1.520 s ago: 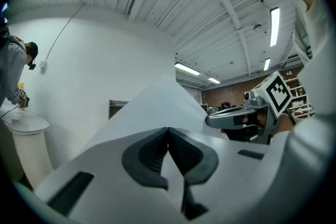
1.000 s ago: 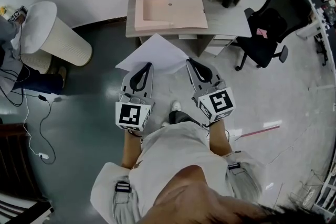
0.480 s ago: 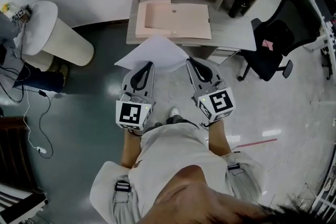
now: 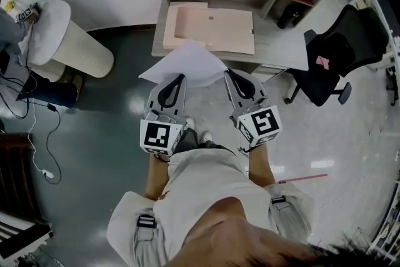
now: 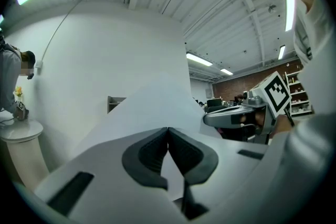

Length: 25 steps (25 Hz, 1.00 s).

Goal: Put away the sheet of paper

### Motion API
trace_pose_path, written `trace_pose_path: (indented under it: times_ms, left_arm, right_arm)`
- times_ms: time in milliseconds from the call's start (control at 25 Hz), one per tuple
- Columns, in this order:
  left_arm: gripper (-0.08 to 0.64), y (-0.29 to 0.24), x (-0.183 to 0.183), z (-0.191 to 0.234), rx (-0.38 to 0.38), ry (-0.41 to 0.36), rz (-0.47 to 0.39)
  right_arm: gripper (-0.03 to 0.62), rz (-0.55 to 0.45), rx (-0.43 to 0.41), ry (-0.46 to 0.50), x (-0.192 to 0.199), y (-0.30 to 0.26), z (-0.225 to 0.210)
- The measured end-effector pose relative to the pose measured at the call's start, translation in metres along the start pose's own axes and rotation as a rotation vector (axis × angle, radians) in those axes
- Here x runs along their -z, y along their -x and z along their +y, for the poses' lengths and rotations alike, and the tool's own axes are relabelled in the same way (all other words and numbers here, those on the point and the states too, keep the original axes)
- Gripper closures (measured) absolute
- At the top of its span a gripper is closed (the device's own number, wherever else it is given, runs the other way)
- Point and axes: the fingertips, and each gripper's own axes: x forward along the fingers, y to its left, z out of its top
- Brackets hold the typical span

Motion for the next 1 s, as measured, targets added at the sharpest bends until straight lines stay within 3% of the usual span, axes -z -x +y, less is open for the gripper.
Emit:
trace_pose_path:
  times_ms: [440,1000]
  left_arm:
    - [0.538,-0.039,0.006,0.032,0.029,0.013,-0.017]
    - [0.538,-0.104,0.001,0.096,0.136,0.025,-0.042]
  right_arm:
    - [0.574,0.001,0.033,0.01,-0.001,-0.04,-0.02]
    - [0.574,0.02,0.123,0.037,-0.016,-0.113,-0.048]
